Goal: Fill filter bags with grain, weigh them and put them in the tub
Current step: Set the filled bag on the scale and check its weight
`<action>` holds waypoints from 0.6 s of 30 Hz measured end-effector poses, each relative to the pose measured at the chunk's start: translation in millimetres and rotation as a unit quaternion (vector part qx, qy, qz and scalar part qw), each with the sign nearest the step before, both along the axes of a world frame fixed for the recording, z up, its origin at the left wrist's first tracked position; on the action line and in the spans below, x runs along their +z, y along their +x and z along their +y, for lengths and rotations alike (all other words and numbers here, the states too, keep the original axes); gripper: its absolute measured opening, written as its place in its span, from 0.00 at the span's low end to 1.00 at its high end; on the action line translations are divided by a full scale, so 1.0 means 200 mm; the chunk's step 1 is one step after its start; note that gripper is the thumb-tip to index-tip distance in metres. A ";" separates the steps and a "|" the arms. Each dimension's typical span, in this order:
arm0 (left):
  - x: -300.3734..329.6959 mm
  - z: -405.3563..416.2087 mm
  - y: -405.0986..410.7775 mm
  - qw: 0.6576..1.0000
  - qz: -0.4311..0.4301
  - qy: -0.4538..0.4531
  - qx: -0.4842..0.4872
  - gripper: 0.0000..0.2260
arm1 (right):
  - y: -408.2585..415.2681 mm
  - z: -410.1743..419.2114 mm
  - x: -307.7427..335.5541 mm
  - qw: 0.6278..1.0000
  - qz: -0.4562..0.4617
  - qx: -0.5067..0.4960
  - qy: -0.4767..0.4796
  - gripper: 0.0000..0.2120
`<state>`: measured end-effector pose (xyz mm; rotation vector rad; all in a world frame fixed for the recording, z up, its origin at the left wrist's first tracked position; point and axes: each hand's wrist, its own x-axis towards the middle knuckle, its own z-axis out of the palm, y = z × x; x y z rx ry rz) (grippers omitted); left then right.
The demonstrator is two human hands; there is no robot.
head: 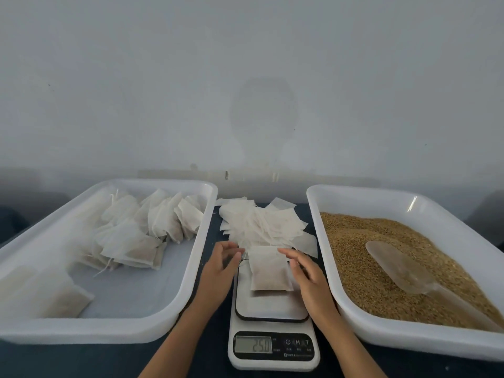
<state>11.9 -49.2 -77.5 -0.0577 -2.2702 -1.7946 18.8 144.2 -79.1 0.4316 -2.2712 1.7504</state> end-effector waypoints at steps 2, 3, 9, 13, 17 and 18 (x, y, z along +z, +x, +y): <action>0.01 0.03 0.01 0.999 -0.010 -0.040 -0.017 0.09 | 0.00 0.00 -0.01 1.000 0.006 0.005 0.028 0.14; 0.01 0.04 0.02 0.998 -0.011 -0.059 -0.024 0.10 | 0.00 -0.01 -0.01 0.999 0.007 0.004 0.035 0.14; 0.12 0.10 0.06 0.997 0.013 -0.053 -0.059 0.25 | 0.03 -0.01 0.05 0.999 0.011 0.026 0.024 0.16; 0.22 0.12 0.09 0.995 0.056 -0.081 0.017 0.25 | 0.08 -0.04 0.15 0.997 0.034 0.065 -0.040 0.15; 0.35 0.08 0.18 0.980 0.115 -0.155 0.047 0.06 | 0.14 -0.13 0.26 0.991 0.047 0.108 -0.063 0.16; 0.37 0.06 0.21 0.971 0.142 -0.181 0.058 0.07 | 0.15 -0.15 0.28 0.990 0.050 0.115 -0.063 0.15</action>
